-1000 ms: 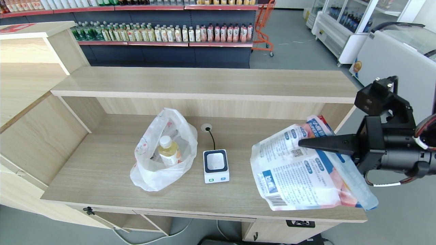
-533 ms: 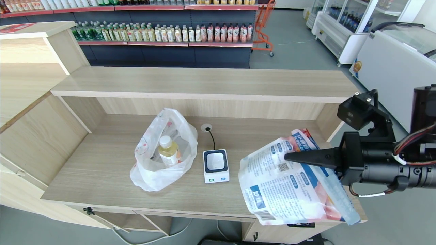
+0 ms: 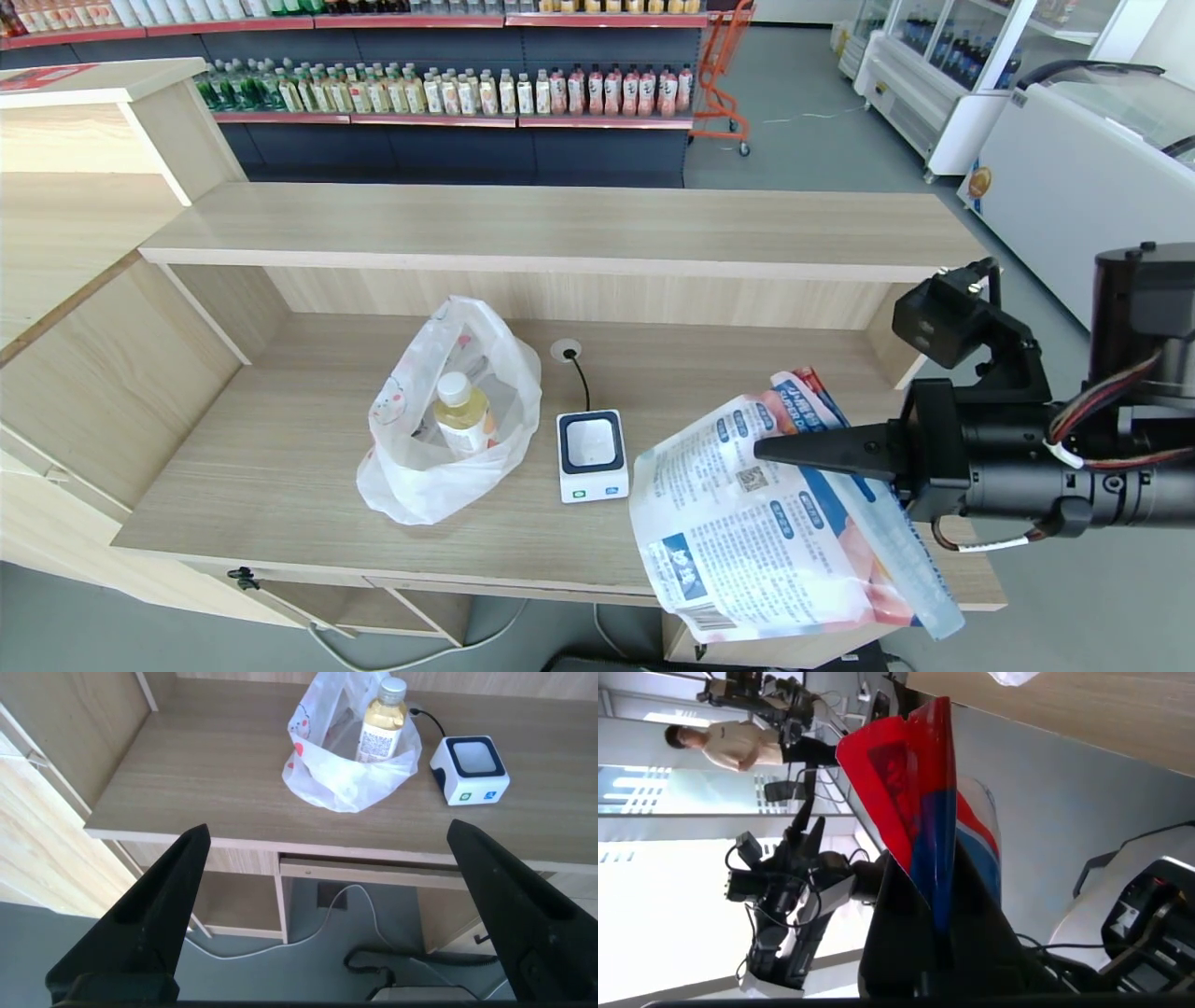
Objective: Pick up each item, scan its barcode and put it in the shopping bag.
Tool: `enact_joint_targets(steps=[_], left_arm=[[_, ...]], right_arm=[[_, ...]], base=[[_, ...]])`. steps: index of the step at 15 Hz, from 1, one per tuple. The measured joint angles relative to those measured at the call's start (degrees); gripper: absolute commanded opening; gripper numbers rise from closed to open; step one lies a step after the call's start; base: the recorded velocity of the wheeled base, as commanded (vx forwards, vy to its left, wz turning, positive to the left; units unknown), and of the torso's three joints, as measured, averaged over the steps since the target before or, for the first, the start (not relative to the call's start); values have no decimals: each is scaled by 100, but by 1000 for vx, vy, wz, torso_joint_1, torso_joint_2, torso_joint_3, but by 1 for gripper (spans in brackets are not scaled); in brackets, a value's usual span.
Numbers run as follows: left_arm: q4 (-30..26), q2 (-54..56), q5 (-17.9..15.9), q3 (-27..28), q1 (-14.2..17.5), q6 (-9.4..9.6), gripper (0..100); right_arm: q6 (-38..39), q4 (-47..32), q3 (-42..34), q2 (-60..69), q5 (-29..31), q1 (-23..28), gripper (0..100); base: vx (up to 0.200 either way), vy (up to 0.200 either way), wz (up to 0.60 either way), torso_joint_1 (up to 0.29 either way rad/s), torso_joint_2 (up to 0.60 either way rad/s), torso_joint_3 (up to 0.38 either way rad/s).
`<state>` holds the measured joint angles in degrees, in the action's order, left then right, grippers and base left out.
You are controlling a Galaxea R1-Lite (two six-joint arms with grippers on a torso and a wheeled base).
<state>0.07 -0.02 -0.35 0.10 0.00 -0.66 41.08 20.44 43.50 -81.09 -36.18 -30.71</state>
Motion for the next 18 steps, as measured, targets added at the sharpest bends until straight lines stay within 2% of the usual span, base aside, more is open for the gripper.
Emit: enact_joint_targets(steps=[7, 8, 10, 11, 13, 15, 18], left_arm=[[0, 0, 0, 0, 0, -2, 100], [0, 0, 0, 0, 0, 0, 100], [0, 2, 0, 0, 0, -2, 100], [0, 0, 0, 0, 0, -2, 100], [0, 0, 0, 0, 0, -2, 100], [0, 0, 2, 0, 0, 0, 100], [0, 0, 2, 0, 0, 0, 100]], right_arm=[[-63, 367, 5, -256, 17, -182, 0], [-283, 482, 2, -311, 178, -197, 0], [-1081, 649, -11, -438, 600, -195, 0], [-1743, 679, -22, -496, 868, -149, 0], [-3679, 712, -74, -556, 1343, 116, 0], [-4988, 813, -201, -540, 1580, 568, 0], [-5682, 1502, -640, -512, 1642, 1020, 0]], base=[[0, 0, 0, 0, 0, 0], [0, 0, 0, 0, 0, 0], [0, 0, 0, 0, 0, 0], [0, 0, 0, 0, 0, 0], [0, 0, 0, 0, 0, 0], [0, 0, 0, 0, 0, 0], [0, 0, 0, 0, 0, 0]])
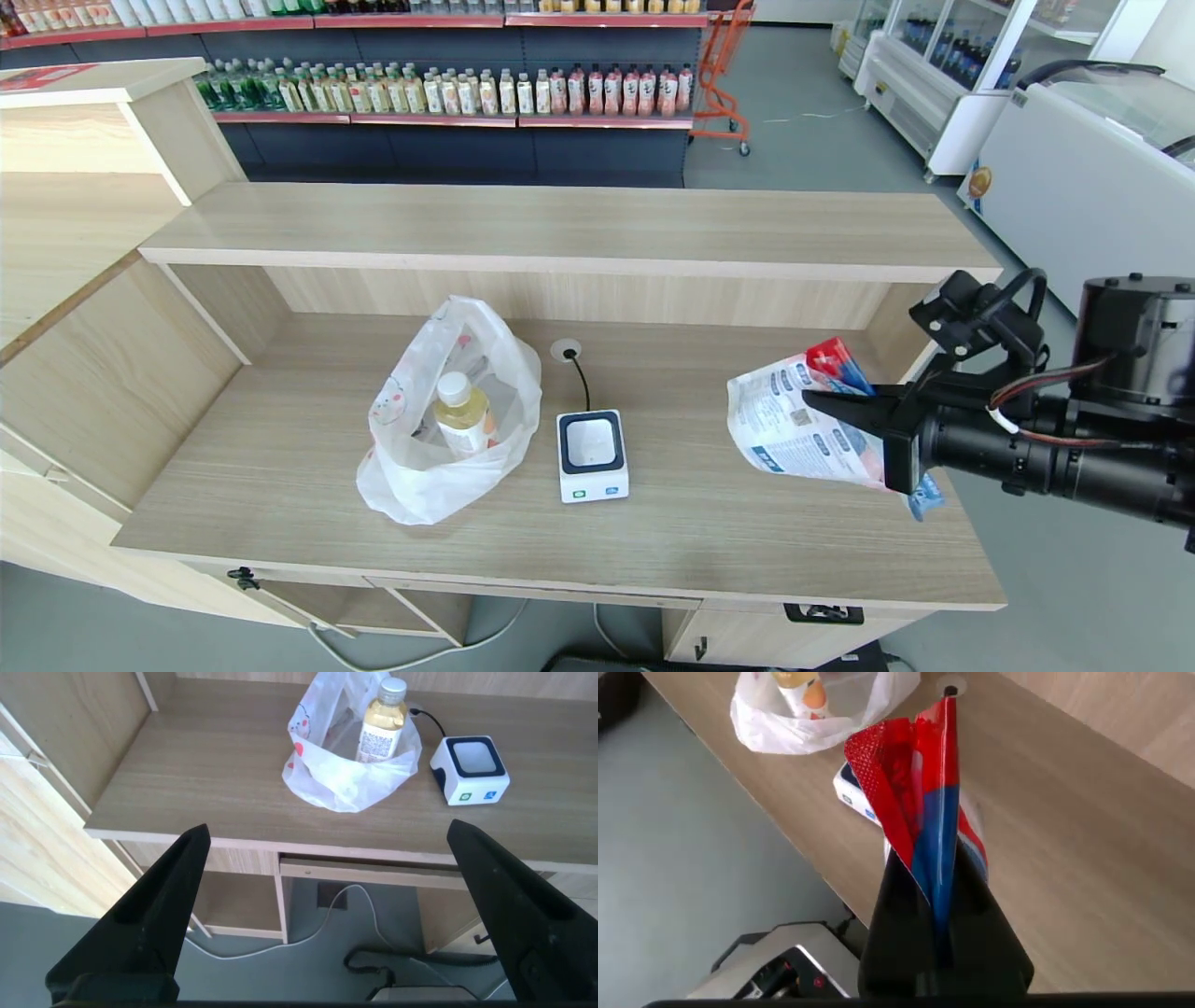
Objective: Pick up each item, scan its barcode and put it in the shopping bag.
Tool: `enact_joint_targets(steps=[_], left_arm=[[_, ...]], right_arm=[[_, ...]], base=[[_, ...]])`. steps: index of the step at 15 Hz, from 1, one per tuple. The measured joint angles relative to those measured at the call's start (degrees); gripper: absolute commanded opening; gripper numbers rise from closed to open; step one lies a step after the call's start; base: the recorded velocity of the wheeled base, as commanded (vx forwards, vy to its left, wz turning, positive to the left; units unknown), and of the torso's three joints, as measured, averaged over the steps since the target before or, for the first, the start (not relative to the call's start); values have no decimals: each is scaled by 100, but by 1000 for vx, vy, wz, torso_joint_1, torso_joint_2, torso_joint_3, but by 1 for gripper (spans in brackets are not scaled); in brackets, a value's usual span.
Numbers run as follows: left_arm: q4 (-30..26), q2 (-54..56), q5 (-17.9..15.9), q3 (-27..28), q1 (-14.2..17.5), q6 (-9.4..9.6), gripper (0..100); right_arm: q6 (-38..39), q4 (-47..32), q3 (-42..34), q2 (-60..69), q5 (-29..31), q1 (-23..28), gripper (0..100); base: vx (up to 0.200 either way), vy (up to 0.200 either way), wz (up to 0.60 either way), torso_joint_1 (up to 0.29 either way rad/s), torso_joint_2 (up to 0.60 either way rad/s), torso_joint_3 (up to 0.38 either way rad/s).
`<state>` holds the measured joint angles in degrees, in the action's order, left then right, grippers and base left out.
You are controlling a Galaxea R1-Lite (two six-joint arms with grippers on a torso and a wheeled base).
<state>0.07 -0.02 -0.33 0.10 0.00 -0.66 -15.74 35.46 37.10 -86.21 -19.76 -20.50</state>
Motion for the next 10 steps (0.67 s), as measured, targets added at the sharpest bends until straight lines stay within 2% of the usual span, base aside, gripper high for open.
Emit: enact_joint_targets(steps=[3, 9, 10], left_arm=[[0, 0, -2, 0, 0, 4, 100], [0, 2, -5, 0, 0, 11, 100], [0, 0, -7, 0, 0, 9, 100]], right_arm=[[-55, 343, -350, 27, 6, 105, 0], [-16, 371, -422, 151, 55, 113, 0], [17, 433, -411, 162, 46, 113, 0]], base=[[0, 0, 0, 0, 0, 0], [0, 0, 0, 0, 0, 0], [0, 200, 0, 2, 2, 2]])
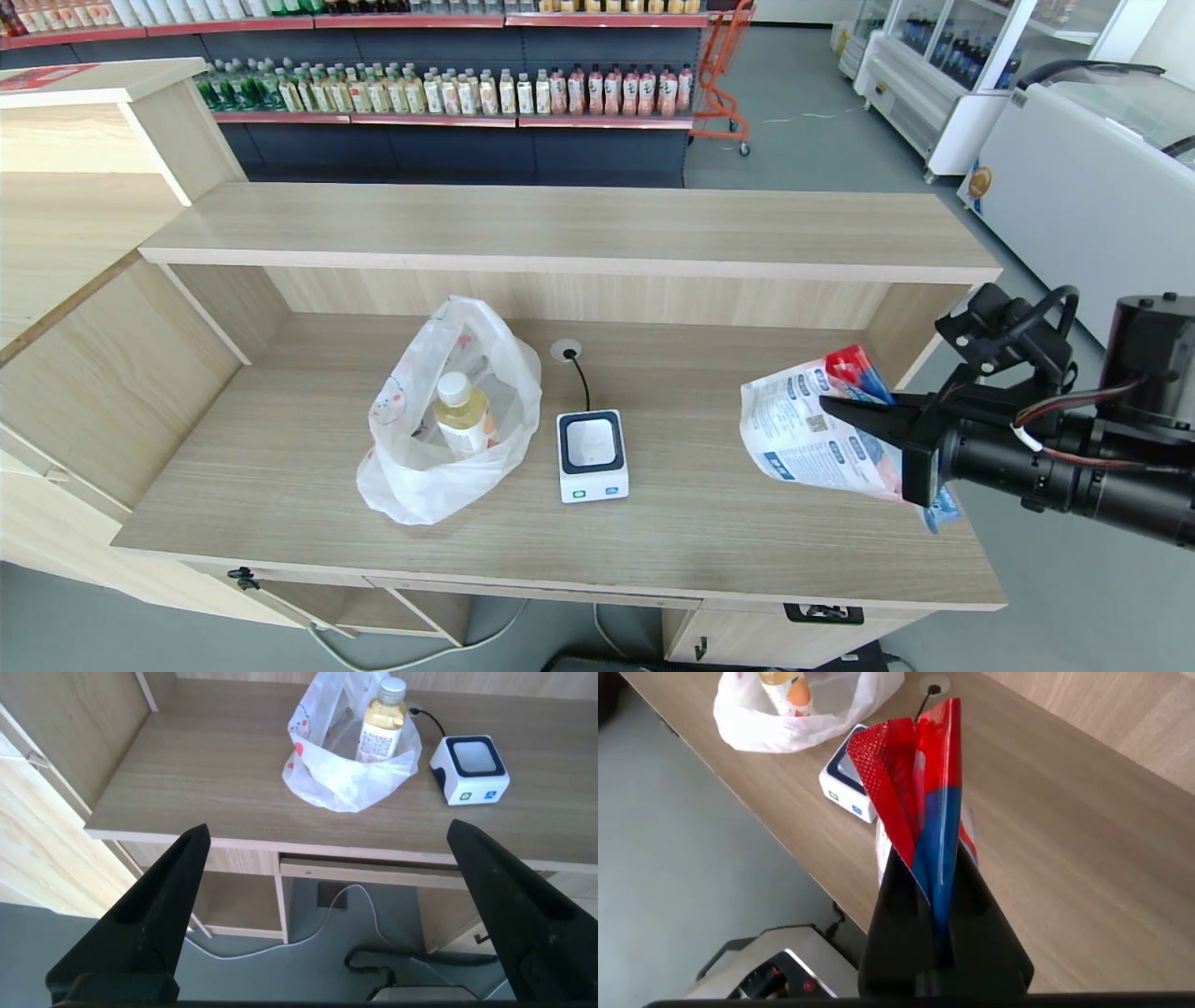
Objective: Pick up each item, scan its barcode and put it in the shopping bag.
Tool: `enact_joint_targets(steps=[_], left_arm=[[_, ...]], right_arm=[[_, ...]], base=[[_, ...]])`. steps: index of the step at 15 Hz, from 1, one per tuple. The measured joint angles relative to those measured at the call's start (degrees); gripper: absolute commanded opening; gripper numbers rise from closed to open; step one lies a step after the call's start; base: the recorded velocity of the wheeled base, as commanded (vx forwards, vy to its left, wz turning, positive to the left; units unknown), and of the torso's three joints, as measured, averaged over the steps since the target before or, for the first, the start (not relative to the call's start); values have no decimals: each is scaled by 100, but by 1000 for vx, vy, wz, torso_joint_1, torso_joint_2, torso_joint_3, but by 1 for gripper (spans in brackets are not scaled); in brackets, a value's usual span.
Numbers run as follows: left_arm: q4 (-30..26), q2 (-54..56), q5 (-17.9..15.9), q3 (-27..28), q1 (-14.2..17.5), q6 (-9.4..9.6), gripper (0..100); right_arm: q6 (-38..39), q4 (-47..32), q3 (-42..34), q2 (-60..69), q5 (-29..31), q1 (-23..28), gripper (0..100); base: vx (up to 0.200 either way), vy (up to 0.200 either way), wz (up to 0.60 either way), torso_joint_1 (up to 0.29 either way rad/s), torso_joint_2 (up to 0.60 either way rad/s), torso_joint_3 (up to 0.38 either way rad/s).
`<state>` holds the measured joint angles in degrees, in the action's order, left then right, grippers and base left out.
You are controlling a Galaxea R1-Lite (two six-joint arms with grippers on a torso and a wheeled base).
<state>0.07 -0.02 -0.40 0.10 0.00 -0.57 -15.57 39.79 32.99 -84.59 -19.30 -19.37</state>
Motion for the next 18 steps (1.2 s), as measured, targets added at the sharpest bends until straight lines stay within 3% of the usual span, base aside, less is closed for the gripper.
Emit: enact_joint_targets(steps=[9, 14, 18], left_arm=[[0, 0, -6, 0, -2, 55, 100], [0, 0, -2, 0, 0, 57, 100], [-2, 0, -4, 0, 5, 84, 100]], right_arm=[[418, 567, -85, -116, -357, -37, 0], [594, 1096, -55, -601, -546, -9, 0], [602, 1120, -66, -846, -714, 13, 0]], base=[[0, 200, 0, 2, 0, 2], [0, 0, 0, 0, 0, 0], [200, 0, 0, 2, 1, 2]])
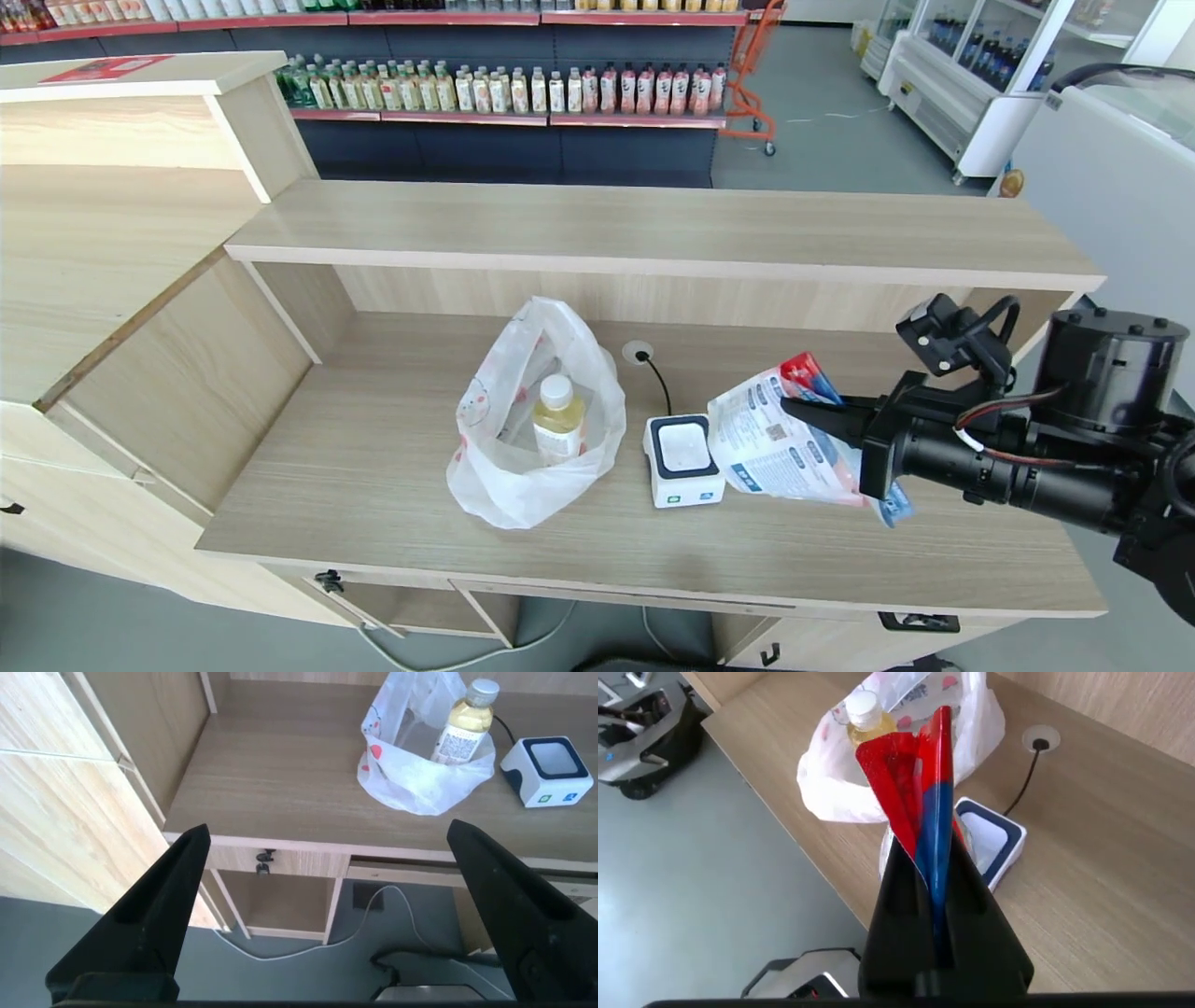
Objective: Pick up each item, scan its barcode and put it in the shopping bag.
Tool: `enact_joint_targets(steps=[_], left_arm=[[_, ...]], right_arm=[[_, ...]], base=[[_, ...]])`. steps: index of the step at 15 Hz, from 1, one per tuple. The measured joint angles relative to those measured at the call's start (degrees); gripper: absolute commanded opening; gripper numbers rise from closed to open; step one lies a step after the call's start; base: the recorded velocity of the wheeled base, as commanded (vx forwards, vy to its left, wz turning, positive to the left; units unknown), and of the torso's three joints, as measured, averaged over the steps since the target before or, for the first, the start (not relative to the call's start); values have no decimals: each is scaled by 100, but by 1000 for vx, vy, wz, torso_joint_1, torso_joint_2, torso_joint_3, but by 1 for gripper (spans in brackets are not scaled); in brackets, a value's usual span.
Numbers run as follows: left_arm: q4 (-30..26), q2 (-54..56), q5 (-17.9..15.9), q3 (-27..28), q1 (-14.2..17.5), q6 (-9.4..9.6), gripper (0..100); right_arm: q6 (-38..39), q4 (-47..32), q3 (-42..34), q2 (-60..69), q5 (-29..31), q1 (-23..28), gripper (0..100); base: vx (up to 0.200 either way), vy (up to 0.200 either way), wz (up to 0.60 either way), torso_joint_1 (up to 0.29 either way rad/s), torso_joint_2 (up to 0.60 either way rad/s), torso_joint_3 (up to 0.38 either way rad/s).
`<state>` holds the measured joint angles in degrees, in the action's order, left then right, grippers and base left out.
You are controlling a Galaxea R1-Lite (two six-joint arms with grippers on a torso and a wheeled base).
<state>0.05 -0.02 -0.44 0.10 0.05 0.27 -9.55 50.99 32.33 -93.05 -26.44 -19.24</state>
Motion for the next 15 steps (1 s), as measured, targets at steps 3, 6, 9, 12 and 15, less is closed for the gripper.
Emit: enact_joint_targets(steps=[3, 6, 9, 12, 15], left_arm=[[2, 2, 1, 0, -7, -17, 100], [0, 0, 4, 0, -5, -48, 100], [2, 0, 1, 0, -5, -49, 100], [2, 0, 6, 0, -5, -49, 100], [0, 0, 6, 0, -10, -49, 100]], right_arm=[[-16, 295, 13, -177, -27, 37, 0], [-46, 736, -13, -479, -13, 94, 0], [-161, 935, -140, -730, -13, 88, 0], [-325, 1381, -347, -1031, -73, 45, 0], [-542, 2203, -457, -1510, -100, -20, 0]], base=[[133, 0, 0, -15, -3, 10], [0, 0, 0, 0, 0, 0], [0, 0, 0, 0, 0, 0], [0, 0, 0, 0, 0, 0], [0, 0, 0, 0, 0, 0]])
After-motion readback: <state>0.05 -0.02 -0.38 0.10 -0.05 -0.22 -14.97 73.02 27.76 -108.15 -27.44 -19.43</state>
